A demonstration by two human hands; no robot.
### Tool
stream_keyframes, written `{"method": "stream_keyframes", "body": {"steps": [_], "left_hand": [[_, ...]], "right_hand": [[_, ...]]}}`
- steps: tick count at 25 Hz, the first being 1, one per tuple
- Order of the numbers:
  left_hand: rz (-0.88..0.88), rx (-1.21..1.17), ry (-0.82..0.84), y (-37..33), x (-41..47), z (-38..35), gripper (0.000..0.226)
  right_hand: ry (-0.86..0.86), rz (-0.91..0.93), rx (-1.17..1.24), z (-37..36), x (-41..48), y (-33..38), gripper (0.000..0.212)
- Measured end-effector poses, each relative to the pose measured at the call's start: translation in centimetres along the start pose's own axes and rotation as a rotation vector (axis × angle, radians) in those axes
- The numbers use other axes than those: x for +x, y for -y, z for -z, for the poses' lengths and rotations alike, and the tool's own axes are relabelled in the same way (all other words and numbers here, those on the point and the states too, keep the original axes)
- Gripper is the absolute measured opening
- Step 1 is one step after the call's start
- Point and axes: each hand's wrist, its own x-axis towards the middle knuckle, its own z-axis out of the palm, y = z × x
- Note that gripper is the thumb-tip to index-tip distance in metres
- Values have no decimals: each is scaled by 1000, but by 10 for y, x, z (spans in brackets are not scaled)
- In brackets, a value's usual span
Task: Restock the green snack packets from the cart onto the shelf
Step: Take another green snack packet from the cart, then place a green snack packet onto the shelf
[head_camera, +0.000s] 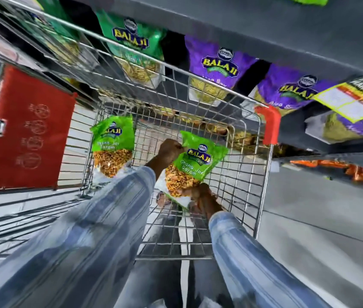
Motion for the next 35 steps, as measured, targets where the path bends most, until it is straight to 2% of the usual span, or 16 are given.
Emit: {"method": "stream_keyframes", "body": {"steps": [2, 4, 6, 8, 10, 11, 13, 15, 16, 19, 21, 23, 26, 29, 32, 35], "left_hand": [[-12, -63, -41, 0, -2, 7, 46], [-20, -108, -84, -2, -5, 18, 40], [-37, -160, -118, -10, -12, 31, 28], [-42, -172, -126, -22, -33, 44, 19], [-22, -210, -98, -34, -58, 53, 12], [-4, -238, -95, -41, -74, 57, 11], [-2, -323, -125, -58, -108, 65, 18], [-54, -408, -178, -86, -147, 74, 24], [-106, -436, -181, -102, -165, 78, 22], [-300, -568, -108, -165, -217, 94, 18], [-414, -634, -25, -208, -248, 101, 20], [-504, -674, 38, -245, -264, 107, 23], [-583, -730, 69, -300, -270, 106, 22], [-629, -718, 17, -354, -258, 88, 36], [-640, -692, -88, -398, -230, 71, 45], [-641, -527, -192, -425, -201, 58, 43]], "right_hand": [[-21, 79, -120, -7, 10, 3, 38], [-52, 127, -67, -9, 10, 8, 44], [-59, 198, -7, -7, 4, 9, 31], [-45, 233, 66, 2, -22, 8, 7], [-14, 221, 68, 15, -36, 2, 22], [8, 238, 39, 24, -53, 1, 21], [-34, 382, -126, 43, -75, 6, 14], [-83, 539, -259, 63, -106, 21, 19], [-84, 611, -284, 73, -121, 29, 7], [-97, 770, -226, 115, -162, 42, 43], [-140, 904, -191, 148, -188, 51, 35], [-219, 1013, -114, 179, -211, 65, 5], [-325, 1131, 41, 230, -232, 84, 9], [-461, 1235, 145, 272, -239, 109, 13], [-559, 1231, 214, 306, -232, 137, 10], [-579, 1190, 194, 325, -218, 158, 6]]}}
